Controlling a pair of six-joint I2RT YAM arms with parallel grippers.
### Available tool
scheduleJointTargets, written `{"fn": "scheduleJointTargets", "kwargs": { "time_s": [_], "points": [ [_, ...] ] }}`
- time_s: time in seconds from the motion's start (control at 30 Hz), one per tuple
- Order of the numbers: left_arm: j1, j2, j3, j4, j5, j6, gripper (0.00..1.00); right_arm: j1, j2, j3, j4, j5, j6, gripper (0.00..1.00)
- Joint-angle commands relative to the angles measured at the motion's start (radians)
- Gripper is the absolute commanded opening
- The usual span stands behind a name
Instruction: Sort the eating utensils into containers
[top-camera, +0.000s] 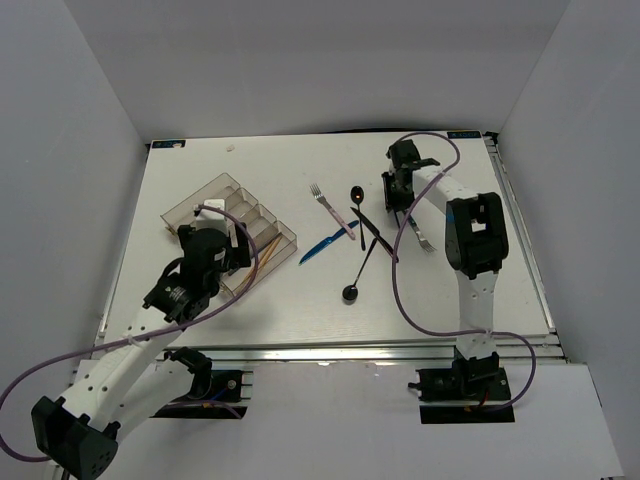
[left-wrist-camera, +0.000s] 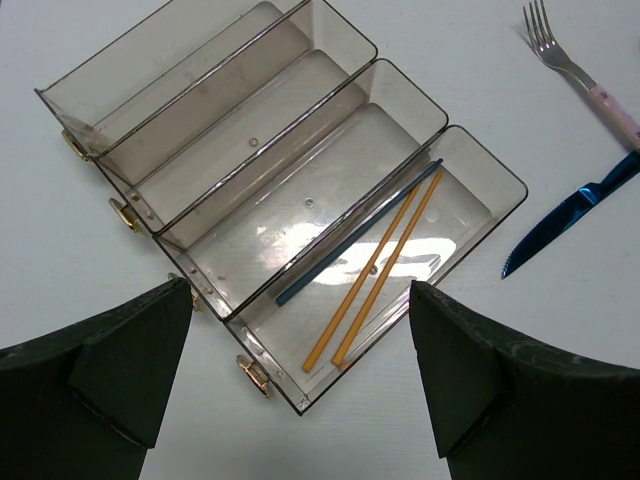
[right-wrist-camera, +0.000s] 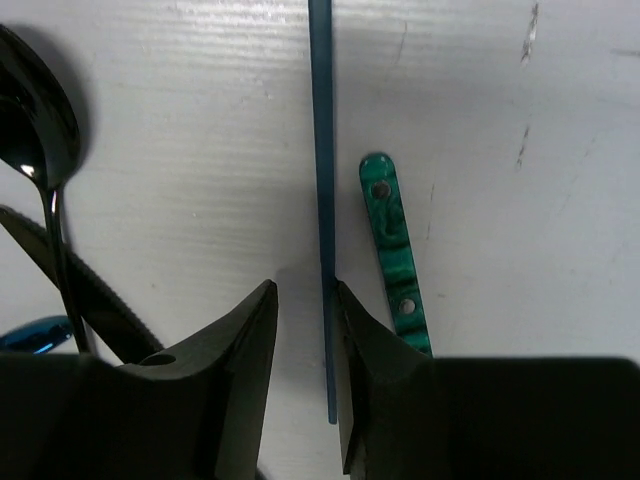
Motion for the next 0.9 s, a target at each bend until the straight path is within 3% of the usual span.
{"fn": "scheduleJointTargets", "kwargs": {
  "time_s": [0.0, 0.37, 0.57, 0.67, 0.7, 0.73, 0.87],
  "points": [
    [-0.002, -0.019, 0.009, 0.015, 0.026, -0.006, 0.98, -0.011, 0.038, 0.073, -0.022, 0.000, -0.016, 0.34],
    [-0.002, -0.030, 0.006, 0.027, 0.044, 0.000, 0.98, -0.020, 0.178, 0.212, -0.079, 0.003, -0.030, 0.33],
    [-0.002, -0.030, 0.006, 0.024, 0.047, 0.001, 0.98, -0.019, 0.311, 0.395, -0.186, 0.022, -0.035, 0.31],
    [-0.002, -0.034, 0.006, 0.022, 0.047, -0.004, 0.98, -0.019, 0.333, 0.429, -0.215, 0.005, -0.024, 0.19],
    [-0.002, -0.034, 0.006, 0.022, 0.053, -0.004, 0.98, -0.017, 0.331, 0.430, -0.222, 0.002, -0.021, 0.06],
    [-0.002, -0.034, 0.006, 0.024, 0.070, -0.006, 0.98, -0.019, 0.327, 0.421, -0.228, -0.001, -0.018, 0.00],
    [-0.002, -0.017, 0.029, 0.033, 0.222, -0.027, 0.98, -0.017, 0.224, 0.337, -0.194, -0.058, -0.006, 0.00]
  ]
}}
